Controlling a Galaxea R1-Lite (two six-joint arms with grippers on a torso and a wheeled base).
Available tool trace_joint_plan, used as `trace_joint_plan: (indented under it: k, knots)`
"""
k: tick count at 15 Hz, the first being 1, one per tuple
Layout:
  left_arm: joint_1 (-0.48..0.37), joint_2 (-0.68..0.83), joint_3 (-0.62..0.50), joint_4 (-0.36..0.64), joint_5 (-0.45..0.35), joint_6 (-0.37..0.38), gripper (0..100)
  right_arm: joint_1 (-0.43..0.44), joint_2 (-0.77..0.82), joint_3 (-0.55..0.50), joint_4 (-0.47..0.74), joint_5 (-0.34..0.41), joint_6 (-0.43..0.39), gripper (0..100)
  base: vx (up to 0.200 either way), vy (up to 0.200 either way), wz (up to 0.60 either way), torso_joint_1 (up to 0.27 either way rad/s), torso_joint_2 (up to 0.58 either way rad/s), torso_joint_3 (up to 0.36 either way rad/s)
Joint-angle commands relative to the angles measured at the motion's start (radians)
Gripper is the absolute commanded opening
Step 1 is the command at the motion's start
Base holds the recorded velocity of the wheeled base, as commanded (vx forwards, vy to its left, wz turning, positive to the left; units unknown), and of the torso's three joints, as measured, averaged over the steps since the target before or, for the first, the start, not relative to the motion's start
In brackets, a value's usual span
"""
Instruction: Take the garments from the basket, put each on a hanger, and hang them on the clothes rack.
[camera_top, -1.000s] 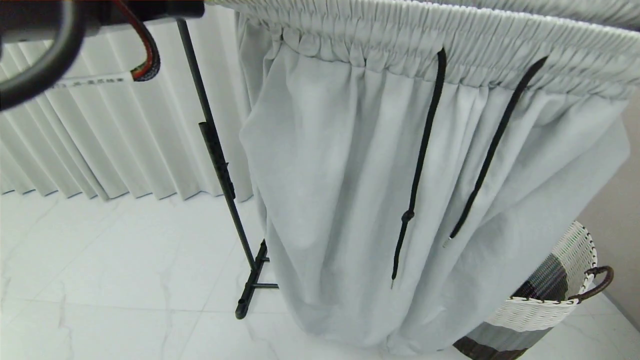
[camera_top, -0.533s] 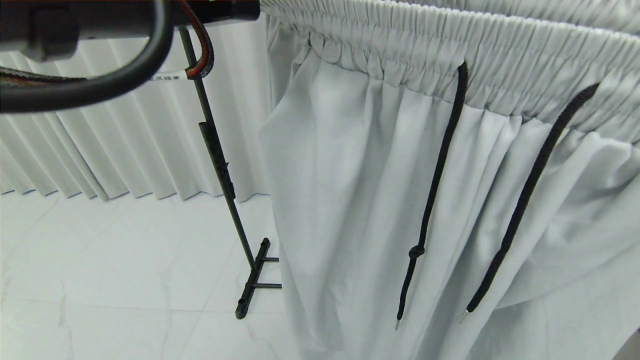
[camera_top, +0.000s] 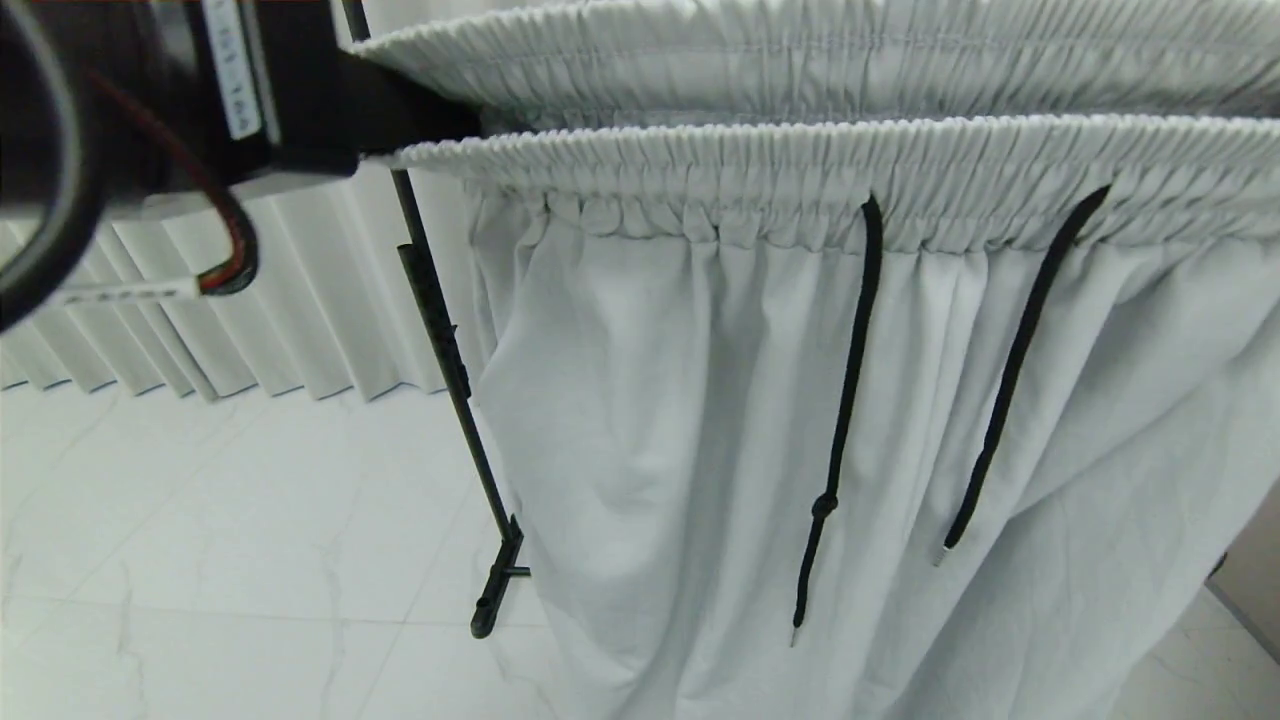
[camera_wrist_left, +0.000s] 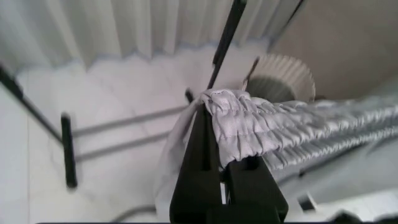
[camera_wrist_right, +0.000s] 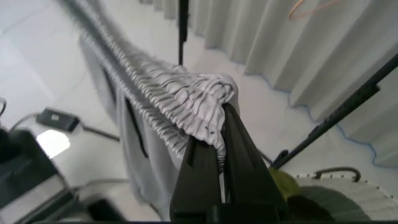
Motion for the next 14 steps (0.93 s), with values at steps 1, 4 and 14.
trace_joint_plan:
  k: [1, 4, 14]
  knots:
    - [-0.004, -0.059, -0.037, 0.084, 0.002, -0.043, 0, -0.034, 0.054, 0.002, -0.060, -0.003, 0.000, 0, 0.000, 0.000, 0.00, 0.000, 0.00, 0.000]
    - [-0.082, -0.113, -0.026, 0.180, -0.006, -0.019, 0, -0.071, 0.133, -0.001, -0.224, 0.000, 0.000, 0, 0.000, 0.000, 0.00, 0.000, 0.00, 0.000]
    - [-0.248, -0.122, -0.057, 0.194, -0.004, 0.138, 0, -0.118, 0.180, -0.030, -0.326, -0.004, 0.000, 0, 0.000, 0.000, 0.00, 0.000, 0.00, 0.000]
